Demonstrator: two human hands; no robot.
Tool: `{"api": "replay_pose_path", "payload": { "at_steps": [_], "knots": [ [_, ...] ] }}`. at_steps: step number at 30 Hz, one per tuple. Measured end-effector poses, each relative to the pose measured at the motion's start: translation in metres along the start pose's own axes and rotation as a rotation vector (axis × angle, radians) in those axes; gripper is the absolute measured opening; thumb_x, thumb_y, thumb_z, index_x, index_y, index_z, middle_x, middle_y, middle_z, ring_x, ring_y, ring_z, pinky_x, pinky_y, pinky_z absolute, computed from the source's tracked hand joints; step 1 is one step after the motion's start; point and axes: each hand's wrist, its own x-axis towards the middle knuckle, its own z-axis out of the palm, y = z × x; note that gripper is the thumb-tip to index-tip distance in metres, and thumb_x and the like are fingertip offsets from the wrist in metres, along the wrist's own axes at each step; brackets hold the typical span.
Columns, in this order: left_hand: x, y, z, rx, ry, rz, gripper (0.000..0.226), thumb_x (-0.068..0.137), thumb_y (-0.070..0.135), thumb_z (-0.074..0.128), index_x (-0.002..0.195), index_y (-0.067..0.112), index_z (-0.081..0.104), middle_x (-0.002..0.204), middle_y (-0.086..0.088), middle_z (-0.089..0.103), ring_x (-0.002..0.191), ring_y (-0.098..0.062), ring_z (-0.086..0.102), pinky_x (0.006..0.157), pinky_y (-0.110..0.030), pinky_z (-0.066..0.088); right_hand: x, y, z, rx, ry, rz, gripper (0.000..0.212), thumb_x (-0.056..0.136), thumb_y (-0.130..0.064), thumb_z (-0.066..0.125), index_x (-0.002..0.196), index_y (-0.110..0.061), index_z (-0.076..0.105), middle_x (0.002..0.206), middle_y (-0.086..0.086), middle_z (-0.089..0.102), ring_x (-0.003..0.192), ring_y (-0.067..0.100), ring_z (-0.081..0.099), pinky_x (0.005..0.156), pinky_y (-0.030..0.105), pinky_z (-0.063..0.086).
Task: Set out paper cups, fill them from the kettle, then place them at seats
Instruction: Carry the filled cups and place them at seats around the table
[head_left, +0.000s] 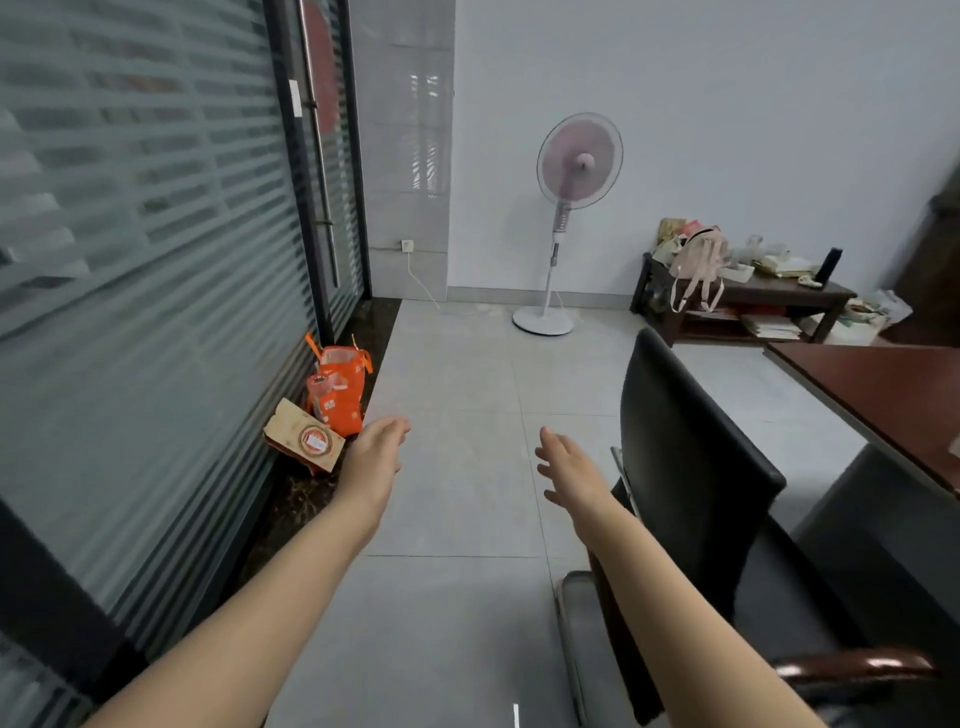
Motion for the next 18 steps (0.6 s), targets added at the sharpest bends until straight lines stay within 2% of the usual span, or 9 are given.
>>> {"api": "replay_pose_path", "payload": {
  "at_steps": [5, 10, 13, 15, 18],
  "knots": [
    [0.101, -0.014, 0.028, 0.004, -0.017, -0.024, 0.022, 0.100, 0.027, 0.044, 0.117, 0.020, 0.055, 0.124, -0.001, 0.058, 0.105, -0.015, 0.052, 0.104, -0.043, 0.041, 0.102, -0.008, 0.016, -0.031, -0.030, 0.022, 0.053, 0.099, -0.048, 0.034, 0.143, -0.018, 0.037, 0.148, 0.001, 0.041, 0.136, 0.021, 0.037, 0.113, 0.046, 0.031],
    [0.243, -0.011, 0.059, 0.036, -0.071, -0.087, 0.036, 0.100, 0.028, 0.042, 0.130, 0.011, 0.053, 0.125, -0.002, 0.056, 0.107, -0.015, 0.050, 0.103, -0.040, 0.041, 0.228, -0.040, 0.029, 0.005, 0.019, 0.048, 0.053, 0.100, -0.047, 0.034, 0.144, -0.017, 0.038, 0.150, 0.001, 0.039, 0.138, 0.020, 0.036, 0.114, 0.045, 0.030],
    [0.327, 0.005, 0.082, 0.027, -0.112, -0.081, 0.033, 0.096, 0.031, 0.048, 0.120, 0.010, 0.058, 0.119, -0.004, 0.058, 0.101, -0.016, 0.051, 0.099, -0.039, 0.040, 0.297, -0.066, 0.032, 0.023, 0.063, 0.031, 0.052, 0.101, -0.045, 0.033, 0.143, -0.016, 0.039, 0.149, 0.001, 0.040, 0.138, 0.019, 0.037, 0.114, 0.045, 0.030],
    [0.377, 0.017, 0.102, 0.020, -0.151, -0.071, 0.026, 0.091, 0.035, 0.052, 0.105, 0.014, 0.060, 0.115, -0.005, 0.058, 0.097, -0.017, 0.050, 0.094, -0.037, 0.041, 0.340, -0.081, 0.030, 0.028, 0.084, 0.020, 0.052, 0.101, -0.045, 0.033, 0.143, -0.015, 0.040, 0.149, 0.001, 0.041, 0.137, 0.019, 0.038, 0.114, 0.045, 0.030],
    [0.434, 0.031, 0.133, 0.004, -0.197, -0.066, 0.015, 0.095, 0.030, 0.047, 0.087, 0.023, 0.058, 0.115, -0.004, 0.057, 0.102, -0.016, 0.050, 0.089, -0.034, 0.040, 0.393, -0.097, 0.026, 0.043, 0.116, 0.030, 0.050, 0.101, -0.043, 0.034, 0.142, -0.015, 0.041, 0.148, 0.001, 0.042, 0.136, 0.019, 0.039, 0.114, 0.044, 0.030]
  ]
}}
